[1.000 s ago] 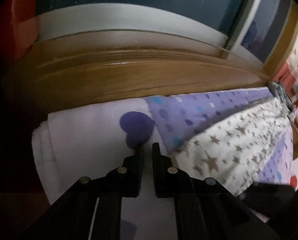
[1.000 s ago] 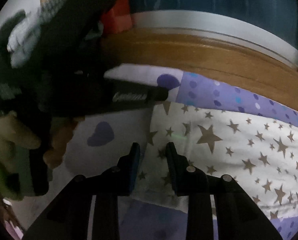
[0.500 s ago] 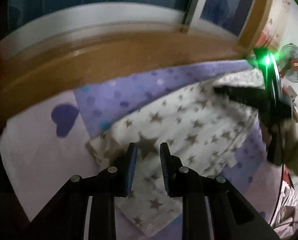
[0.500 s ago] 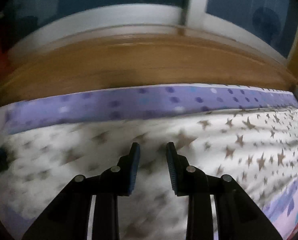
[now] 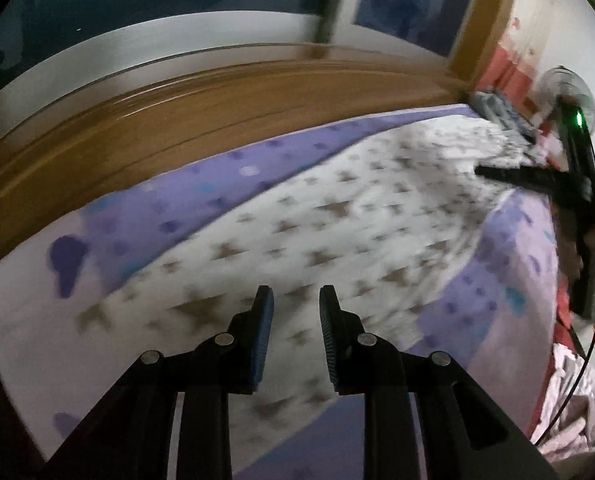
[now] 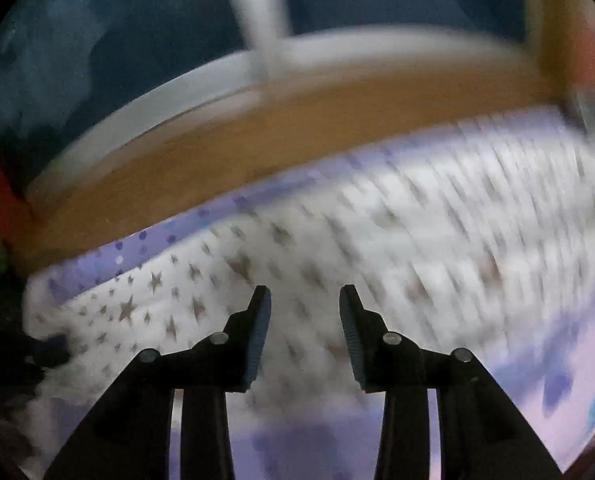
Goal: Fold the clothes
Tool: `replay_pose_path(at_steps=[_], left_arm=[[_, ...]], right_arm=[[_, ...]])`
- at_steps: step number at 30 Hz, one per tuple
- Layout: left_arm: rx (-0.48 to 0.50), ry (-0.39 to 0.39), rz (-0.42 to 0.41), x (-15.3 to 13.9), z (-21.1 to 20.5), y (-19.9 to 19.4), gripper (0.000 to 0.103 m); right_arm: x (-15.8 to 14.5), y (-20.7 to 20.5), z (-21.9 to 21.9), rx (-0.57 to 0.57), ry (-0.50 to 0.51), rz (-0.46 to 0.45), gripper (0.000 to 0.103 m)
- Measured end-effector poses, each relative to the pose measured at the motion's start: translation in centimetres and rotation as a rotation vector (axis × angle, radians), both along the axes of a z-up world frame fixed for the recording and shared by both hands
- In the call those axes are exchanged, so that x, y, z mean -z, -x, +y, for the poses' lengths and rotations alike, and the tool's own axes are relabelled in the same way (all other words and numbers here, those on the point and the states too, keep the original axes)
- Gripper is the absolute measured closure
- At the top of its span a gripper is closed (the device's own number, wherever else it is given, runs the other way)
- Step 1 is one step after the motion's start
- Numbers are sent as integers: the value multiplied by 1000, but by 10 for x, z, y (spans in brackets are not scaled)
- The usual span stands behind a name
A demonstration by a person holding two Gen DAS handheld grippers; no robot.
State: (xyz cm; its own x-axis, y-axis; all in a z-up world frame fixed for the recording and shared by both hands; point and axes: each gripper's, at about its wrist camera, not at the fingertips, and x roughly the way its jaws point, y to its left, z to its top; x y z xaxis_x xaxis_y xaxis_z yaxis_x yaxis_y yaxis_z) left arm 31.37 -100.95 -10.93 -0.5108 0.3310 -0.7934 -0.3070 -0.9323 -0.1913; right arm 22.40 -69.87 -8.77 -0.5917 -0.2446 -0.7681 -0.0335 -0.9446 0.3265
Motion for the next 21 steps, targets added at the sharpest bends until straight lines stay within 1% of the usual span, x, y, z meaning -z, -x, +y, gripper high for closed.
replay_pose_path(at_steps=[2, 3, 6, 9, 12, 17, 21], left_arm=[[24, -13, -10, 2, 16, 1, 79], [35, -17, -20, 4, 24, 2, 79], [52, -23, -48, 8, 35, 0, 79], [43, -34, -60, 13, 37, -1, 79], [35, -45, -73, 17, 39, -1, 79], [21, -65, -82, 20, 39, 0, 79], [18, -64, -77, 21, 39, -1, 79]], right_arm=[[10, -16, 34, 72, 197, -54, 68], [17, -23, 46, 106, 291, -67, 68], [26, -30, 58, 162, 450, -75, 68], [31, -26, 59, 173, 513, -104, 68], [39, -23, 56, 177, 539, -127, 68], [54, -13, 60, 186, 546, -148, 68], [53, -6, 60, 210, 562, -128, 70]])
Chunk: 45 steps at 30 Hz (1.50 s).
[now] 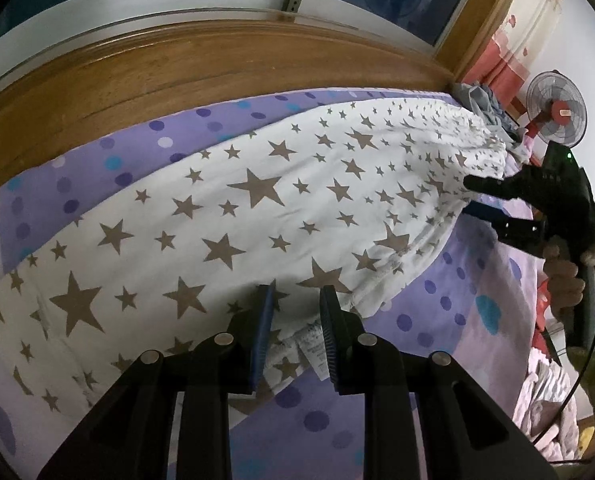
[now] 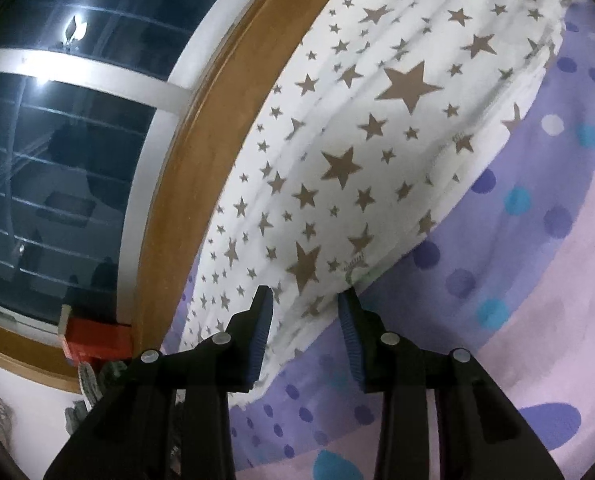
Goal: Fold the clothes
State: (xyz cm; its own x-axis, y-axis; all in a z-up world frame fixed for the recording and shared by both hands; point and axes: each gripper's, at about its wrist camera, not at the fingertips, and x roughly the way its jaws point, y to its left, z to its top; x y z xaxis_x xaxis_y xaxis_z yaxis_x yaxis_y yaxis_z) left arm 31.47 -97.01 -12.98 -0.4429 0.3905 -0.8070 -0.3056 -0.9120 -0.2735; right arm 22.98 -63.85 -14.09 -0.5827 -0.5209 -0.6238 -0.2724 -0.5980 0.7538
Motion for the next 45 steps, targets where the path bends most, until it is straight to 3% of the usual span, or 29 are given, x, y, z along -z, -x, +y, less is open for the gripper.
replay_pose_path(at_steps=[9, 11, 12, 13, 19, 31, 38, 41, 45], left_arm=[[3, 13, 13, 0, 1, -2, 79], [5, 14, 15, 0, 1, -2, 79], [7, 16, 17, 0, 2, -2, 79], [8, 19, 19, 0, 2, -2, 79], [20, 24, 23, 0, 0, -4, 79], [73, 57, 17, -7, 18, 14, 79], [112, 36, 40, -24, 94, 42, 79], [90, 13, 13, -19, 134, 58, 79], [43, 41, 1, -12, 173, 66, 79]], right_arm=[[-3, 5, 5, 43, -16, -14, 74], [-3, 6, 6, 55, -20, -16, 84], [-3, 6, 7, 61, -23, -17, 100], [-4, 5, 8, 67, -31, -16, 101], [-19, -17, 9, 94, -132, 10, 102], [-17, -32, -12, 0, -372, -3, 101], [-29, -37, 73, 52, -502, 49, 94], [-34, -39, 113, 81, -557, 74, 91], [-40, -41, 166, 120, -631, 106, 90]])
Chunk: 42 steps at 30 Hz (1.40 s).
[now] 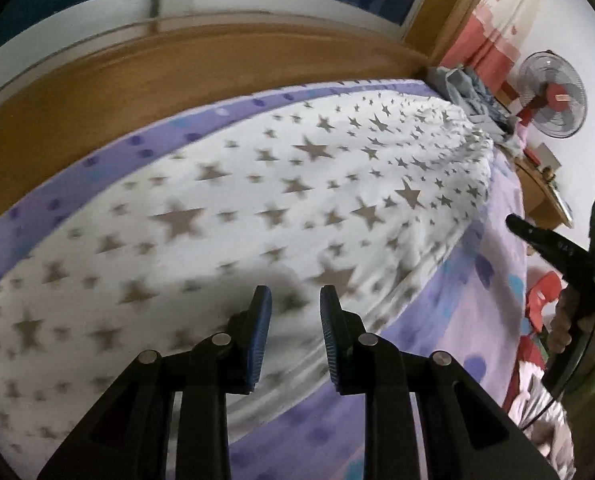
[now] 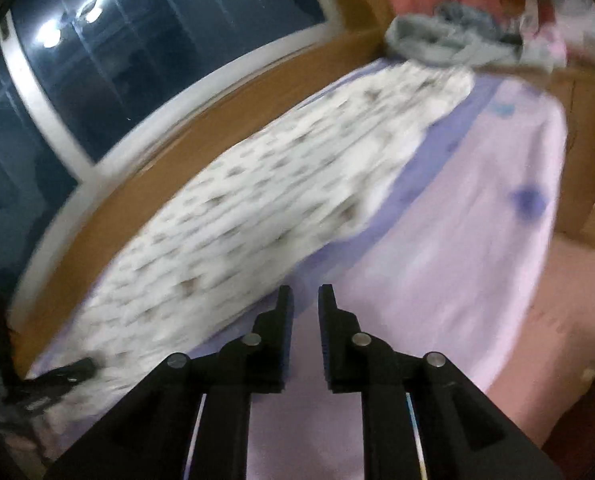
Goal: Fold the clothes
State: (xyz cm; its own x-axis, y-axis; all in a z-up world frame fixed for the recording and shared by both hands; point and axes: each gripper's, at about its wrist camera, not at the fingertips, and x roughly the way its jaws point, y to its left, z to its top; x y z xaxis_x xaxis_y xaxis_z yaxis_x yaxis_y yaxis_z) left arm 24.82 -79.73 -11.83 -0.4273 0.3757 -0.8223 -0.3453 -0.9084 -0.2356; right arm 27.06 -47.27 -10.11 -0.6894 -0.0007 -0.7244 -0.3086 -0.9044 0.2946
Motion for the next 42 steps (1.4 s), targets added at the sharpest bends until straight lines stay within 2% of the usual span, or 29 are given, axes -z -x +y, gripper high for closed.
replay_pose_path(at_steps=[2, 5, 7, 11, 15, 17, 19, 21, 23, 24, 28, 30, 32, 37, 42], left_arm=[[-24, 14, -5, 4, 19, 4, 79], [-51, 44, -6, 7, 41, 8, 73], [-62, 65, -4, 7, 45, 7, 71], [-69, 59, -13, 6, 43, 8, 70], [-75, 53, -21, 6, 42, 10, 69], [-61, 53, -20, 6, 42, 10, 69], [-49, 64, -17, 6, 44, 9, 69], [-36, 71, -16, 5, 46, 8, 69], [-6, 43, -25, 2, 53, 7, 69], [28, 19, -26, -2, 59, 7, 69], [162, 9, 25, -16, 97, 9, 69], [231, 16, 46, -20, 119, 11, 69], [294, 24, 62, -22, 139, 15, 69], [394, 34, 44, -16, 173, 25, 69], [513, 3, 78, -18, 199, 23, 69]], right_arm=[[-2, 1, 21, 4, -40, 12, 90], [0, 16, 19, -56, -116, -10, 90], [1, 26, 18, -96, -167, -25, 90], [4, 47, 17, -176, -269, -54, 90], [3, 49, 19, -170, -298, -61, 90], [3, 49, 20, -159, -306, -63, 85], [2, 49, 22, -148, -314, -64, 65], [2, 48, 24, -138, -323, -66, 62], [2, 48, 25, -127, -331, -67, 77], [1, 48, 26, -122, -335, -68, 93], [1, 45, 30, -95, -342, -71, 95], [2, 33, 39, -59, -307, -71, 101], [4, 21, 48, -23, -273, -71, 101], [7, -9, 70, 67, -185, -70, 101], [-7, -5, 40, -40, -232, 3, 100]])
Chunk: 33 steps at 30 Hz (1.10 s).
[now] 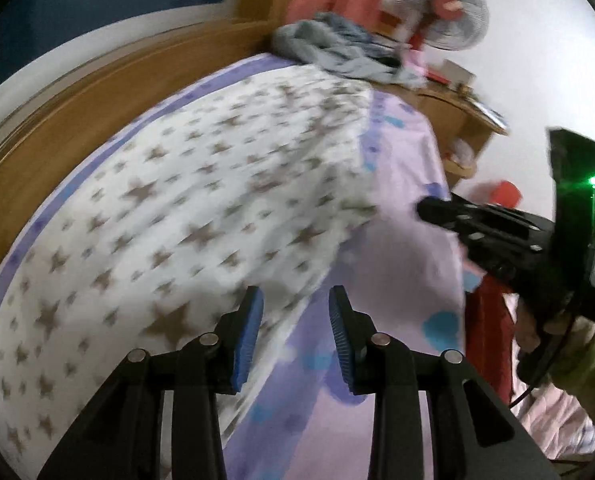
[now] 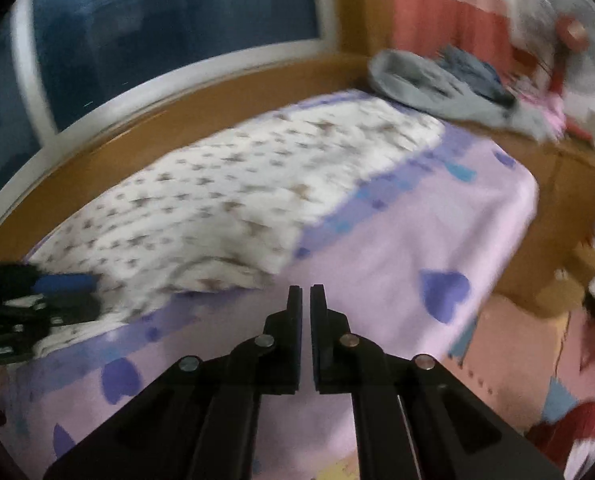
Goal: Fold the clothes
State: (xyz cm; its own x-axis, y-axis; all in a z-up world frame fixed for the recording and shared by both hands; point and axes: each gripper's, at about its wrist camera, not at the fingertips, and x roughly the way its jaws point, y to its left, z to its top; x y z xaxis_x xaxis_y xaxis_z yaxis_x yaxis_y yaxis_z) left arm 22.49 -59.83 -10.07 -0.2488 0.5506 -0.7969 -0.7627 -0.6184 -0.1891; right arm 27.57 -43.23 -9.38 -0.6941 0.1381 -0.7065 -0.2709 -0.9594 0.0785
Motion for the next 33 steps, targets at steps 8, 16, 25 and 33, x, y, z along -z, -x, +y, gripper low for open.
replay_pose_path(at_steps=[8, 16, 25, 33], left_arm=[[88, 76, 118, 16, 29, 2, 69], [4, -90, 39, -1, 7, 28, 95], [-33, -119, 28, -1, 5, 37, 95], [-36, -153, 24, -12, 5, 37, 95]], right_arm=[[15, 29, -18, -69, -16, -39, 100], [27, 35, -9, -56, 11, -67, 100], [12, 28, -39, -84, -119, -9, 46], [21, 63, -53, -62, -248, -33, 35]])
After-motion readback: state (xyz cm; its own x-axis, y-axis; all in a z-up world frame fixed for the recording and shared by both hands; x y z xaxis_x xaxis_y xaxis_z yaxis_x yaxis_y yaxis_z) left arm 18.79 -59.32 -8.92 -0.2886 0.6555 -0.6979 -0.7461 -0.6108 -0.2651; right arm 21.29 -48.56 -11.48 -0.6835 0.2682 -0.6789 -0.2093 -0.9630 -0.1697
